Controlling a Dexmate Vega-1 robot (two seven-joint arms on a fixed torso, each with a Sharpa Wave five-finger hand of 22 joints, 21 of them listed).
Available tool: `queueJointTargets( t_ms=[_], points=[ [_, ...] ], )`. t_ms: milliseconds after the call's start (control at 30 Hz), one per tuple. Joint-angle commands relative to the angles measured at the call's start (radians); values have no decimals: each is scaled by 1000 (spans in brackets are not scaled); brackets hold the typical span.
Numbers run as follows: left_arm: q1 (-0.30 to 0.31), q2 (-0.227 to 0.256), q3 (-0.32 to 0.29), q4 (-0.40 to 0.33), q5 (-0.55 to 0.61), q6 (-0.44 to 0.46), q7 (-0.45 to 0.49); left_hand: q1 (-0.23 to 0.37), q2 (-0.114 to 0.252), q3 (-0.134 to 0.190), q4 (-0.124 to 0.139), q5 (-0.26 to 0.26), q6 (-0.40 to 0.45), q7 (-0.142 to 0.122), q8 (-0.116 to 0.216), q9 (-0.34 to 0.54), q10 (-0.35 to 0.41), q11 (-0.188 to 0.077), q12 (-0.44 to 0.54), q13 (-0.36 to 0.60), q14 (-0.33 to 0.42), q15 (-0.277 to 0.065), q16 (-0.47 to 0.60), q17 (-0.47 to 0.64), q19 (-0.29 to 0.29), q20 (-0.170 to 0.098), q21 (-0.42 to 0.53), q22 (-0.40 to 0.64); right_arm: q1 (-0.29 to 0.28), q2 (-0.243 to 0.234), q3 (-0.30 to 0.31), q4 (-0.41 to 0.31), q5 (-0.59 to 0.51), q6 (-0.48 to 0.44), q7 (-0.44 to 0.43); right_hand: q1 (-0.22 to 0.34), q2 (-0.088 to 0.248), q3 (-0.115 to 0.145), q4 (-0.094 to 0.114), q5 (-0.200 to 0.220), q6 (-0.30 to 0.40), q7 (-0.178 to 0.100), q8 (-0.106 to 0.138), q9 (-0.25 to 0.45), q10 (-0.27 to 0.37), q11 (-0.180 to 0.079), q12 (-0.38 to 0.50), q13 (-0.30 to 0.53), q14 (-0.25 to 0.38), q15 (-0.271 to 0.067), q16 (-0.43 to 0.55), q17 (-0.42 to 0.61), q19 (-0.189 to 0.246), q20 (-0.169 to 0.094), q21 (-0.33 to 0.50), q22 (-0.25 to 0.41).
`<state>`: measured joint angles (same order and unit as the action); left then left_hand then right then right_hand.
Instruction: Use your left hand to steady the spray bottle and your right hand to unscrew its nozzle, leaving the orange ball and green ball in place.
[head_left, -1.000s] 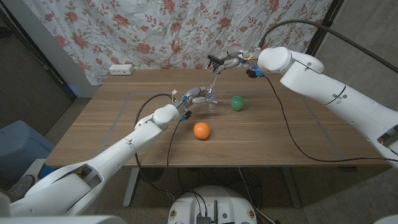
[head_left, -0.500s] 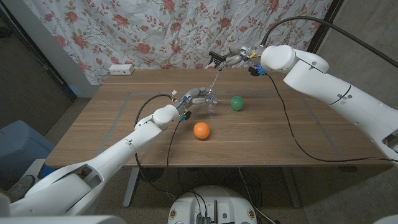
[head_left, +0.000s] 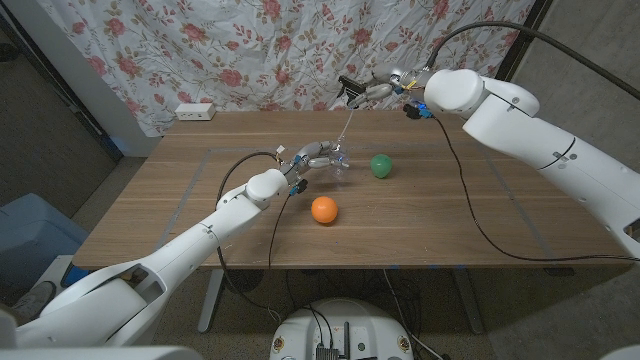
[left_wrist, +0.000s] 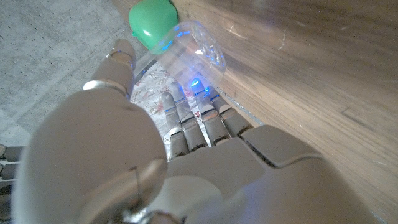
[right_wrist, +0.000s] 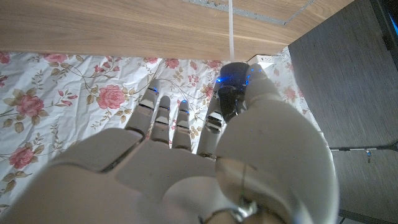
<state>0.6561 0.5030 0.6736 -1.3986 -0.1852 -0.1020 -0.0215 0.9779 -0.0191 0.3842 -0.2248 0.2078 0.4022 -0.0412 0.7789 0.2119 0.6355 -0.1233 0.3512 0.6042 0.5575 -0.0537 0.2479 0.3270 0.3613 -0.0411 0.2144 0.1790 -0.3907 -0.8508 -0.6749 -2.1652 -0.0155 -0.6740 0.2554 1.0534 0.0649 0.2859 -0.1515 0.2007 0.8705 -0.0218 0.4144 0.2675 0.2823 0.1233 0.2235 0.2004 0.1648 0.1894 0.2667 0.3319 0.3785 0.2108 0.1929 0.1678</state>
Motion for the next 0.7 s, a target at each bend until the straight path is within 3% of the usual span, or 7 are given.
queueJointTargets(
  t_ms=[33, 700],
  points=[
    [1, 0, 1, 2, 2, -6, 2, -132, 147, 57, 51, -1, 20, -8, 4, 4, 33, -28, 1, 4, 5, -104, 5, 5, 9, -17, 1, 5, -25, -27, 44, -44, 39, 13, -14, -1, 5, 0, 5, 9, 19, -10, 6, 3, 11, -3, -5, 3, 4, 3, 6, 2, 8, -1, -2, 1],
    [11, 14, -3, -17, 1, 0, 0, -131, 145, 56, 51, -1, 20, -10, 3, 4, 35, -29, 0, 4, 5, -104, 3, 4, 9, -17, 1, 6, -87, -70, 127, -102, 93, 7, -90, -7, 10, -1, 3, 14, 18, -6, 6, 5, 14, -3, -8, 3, 7, -1, 7, 3, 8, -1, -3, 1]
  ],
)
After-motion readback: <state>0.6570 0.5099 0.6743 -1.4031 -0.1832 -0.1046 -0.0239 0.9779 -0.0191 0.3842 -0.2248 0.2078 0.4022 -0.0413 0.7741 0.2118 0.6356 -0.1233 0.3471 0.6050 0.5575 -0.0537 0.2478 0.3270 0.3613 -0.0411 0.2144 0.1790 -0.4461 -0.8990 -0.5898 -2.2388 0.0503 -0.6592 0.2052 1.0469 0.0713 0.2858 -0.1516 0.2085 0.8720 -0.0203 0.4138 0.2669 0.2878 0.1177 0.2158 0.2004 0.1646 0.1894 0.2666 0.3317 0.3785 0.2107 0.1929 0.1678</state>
